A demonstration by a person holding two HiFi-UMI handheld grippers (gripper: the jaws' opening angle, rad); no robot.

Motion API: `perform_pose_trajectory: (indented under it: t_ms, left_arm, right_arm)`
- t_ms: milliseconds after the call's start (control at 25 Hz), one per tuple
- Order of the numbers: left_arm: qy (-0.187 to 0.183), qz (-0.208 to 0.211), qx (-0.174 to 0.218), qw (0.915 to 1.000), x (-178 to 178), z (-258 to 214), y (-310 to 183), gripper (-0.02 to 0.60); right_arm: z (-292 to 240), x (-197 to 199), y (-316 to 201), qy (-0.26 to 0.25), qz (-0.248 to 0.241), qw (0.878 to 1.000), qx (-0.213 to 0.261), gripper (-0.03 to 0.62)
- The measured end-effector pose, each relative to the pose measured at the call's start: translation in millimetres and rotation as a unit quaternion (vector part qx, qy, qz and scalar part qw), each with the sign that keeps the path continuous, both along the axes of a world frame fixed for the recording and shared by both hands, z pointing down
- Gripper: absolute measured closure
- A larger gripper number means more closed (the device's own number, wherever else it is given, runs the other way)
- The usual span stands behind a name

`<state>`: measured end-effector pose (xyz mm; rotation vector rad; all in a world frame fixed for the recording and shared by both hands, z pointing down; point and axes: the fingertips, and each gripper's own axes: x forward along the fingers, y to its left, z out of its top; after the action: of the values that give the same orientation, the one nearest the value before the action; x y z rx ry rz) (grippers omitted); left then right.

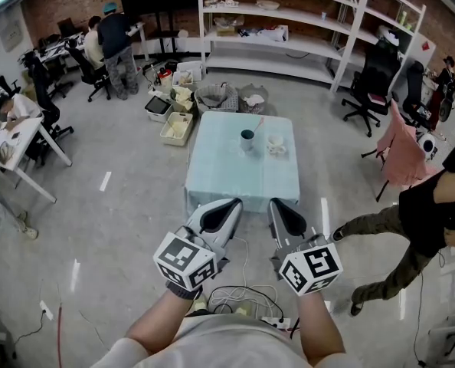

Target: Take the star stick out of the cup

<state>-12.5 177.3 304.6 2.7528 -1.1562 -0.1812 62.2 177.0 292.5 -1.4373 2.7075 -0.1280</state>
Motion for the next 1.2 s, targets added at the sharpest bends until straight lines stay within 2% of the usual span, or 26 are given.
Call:
perform_pose_trajectory:
  t_ms: [200, 800, 1040, 1200]
  left_arm:
    - [-0.003, -0.003, -0.002, 1.0, -1, 0, -4, 0.577]
    - [-0.011, -0.025, -0.009, 0.9996, 27, 12, -17, 0.577]
    - [-0.008, -0.029, -0.015, 0.9994, 18, 21, -47, 0.577]
    - [-0.008, -0.018, -0.013, 0.9997, 4, 21, -83, 0.577]
  right_arm:
    - [-4, 1, -3, 0.0, 0.0, 1.0, 0.002, 0.583]
    - [9, 35, -17, -0.009, -0.017, 1.0, -0.005, 0.583]
    - [20, 31, -45, -0.008, -0.013, 1.0, -0.013, 0.583]
    - [19, 19, -77, -0.006, 0.001, 1.0, -0.014, 0.583]
